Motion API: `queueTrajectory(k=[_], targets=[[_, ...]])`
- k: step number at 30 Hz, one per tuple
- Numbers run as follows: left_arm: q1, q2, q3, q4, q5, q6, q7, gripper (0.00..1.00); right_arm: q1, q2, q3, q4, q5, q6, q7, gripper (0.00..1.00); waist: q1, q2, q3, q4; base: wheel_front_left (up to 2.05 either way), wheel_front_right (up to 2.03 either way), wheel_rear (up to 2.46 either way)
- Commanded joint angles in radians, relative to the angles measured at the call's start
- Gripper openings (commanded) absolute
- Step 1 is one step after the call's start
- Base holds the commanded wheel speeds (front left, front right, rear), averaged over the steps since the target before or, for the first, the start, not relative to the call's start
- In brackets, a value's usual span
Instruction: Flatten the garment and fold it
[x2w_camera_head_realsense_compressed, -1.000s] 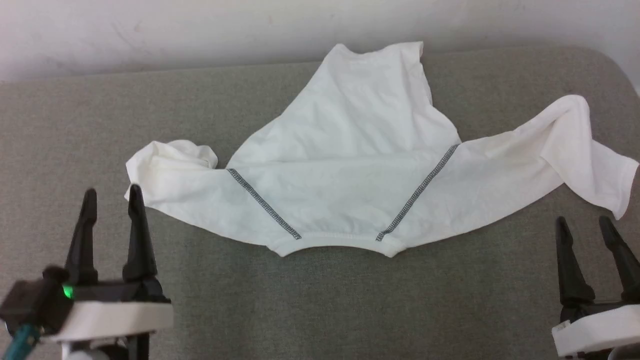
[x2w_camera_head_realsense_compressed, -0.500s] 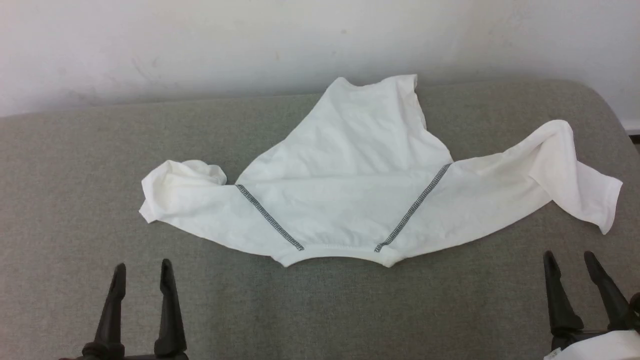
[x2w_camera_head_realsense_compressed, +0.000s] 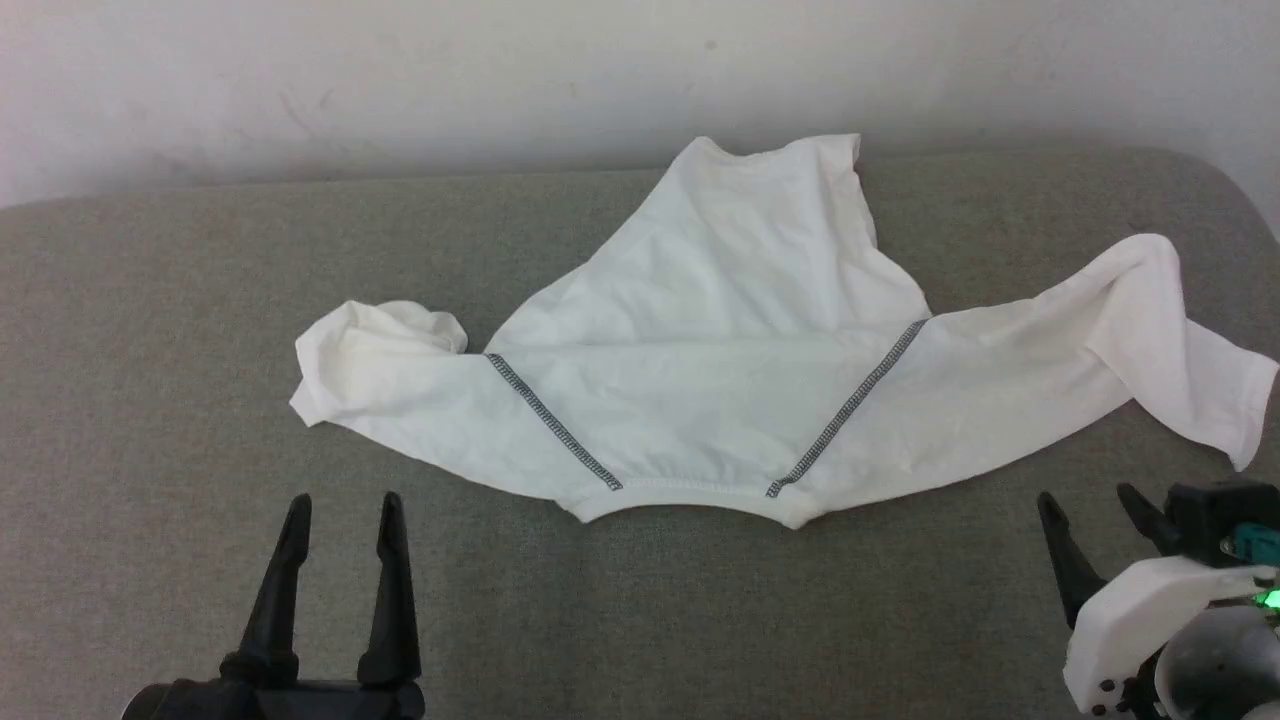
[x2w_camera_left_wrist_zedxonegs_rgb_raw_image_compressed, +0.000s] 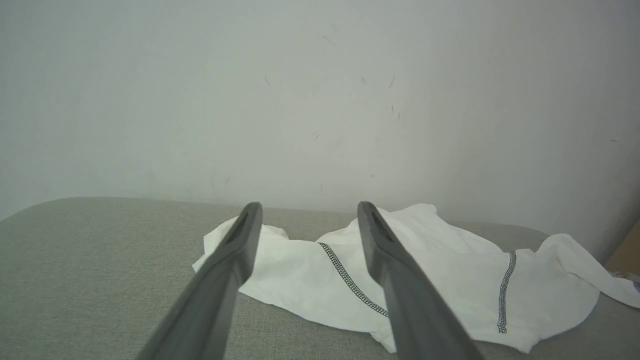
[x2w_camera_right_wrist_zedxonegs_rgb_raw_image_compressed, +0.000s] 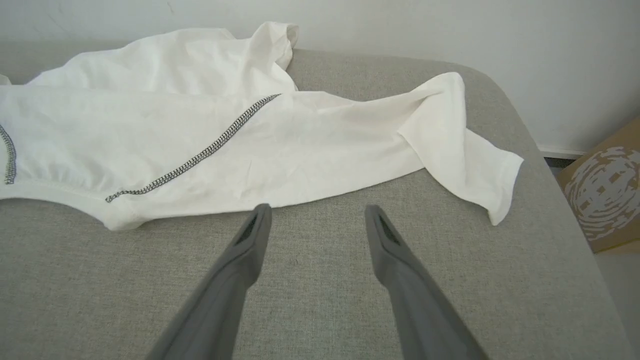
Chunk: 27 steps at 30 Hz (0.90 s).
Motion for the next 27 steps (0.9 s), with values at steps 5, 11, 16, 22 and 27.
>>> queueTrajectory(k=[5, 11, 16, 22, 27], targets=[[-0.046, -0.005, -0.013, 0.016, 0.003, -0.017, -0.005, 1.00, -0.086, -0.051, 0.005, 0.033, 0.027, -0.001, 0.118, 1.00, -0.0001, -0.0001, 0.075, 0.031, 0.00, 0.00, 0.00], [-0.077, -0.006, -0.023, 0.029, 0.003, -0.025, -0.005, 1.00, -0.179, -0.069, -0.007, 0.086, 0.083, -0.001, 0.179, 1.00, -0.0001, -0.0001, 0.125, 0.044, 0.00, 0.00, 0.00], [-0.097, -0.007, -0.031, 0.036, 0.003, -0.031, -0.005, 1.00, -0.217, -0.098, 0.031, 0.127, 0.088, -0.001, 0.207, 1.00, -0.0001, -0.0001, 0.153, 0.048, 0.00, 0.00, 0.00], [-0.130, -0.007, -0.046, 0.045, 0.006, -0.039, -0.005, 1.00, -0.246, -0.147, 0.108, 0.162, 0.103, -0.001, 0.273, 1.00, -0.0001, -0.0001, 0.193, 0.060, 0.00, 0.00, 0.00], [-0.152, -0.007, -0.055, 0.052, -0.002, -0.038, -0.005, 1.00, -0.261, -0.177, 0.133, 0.157, 0.107, -0.001, 0.281, 1.00, -0.0001, -0.0001, 0.221, 0.074, 0.00, 0.00, 0.00]])
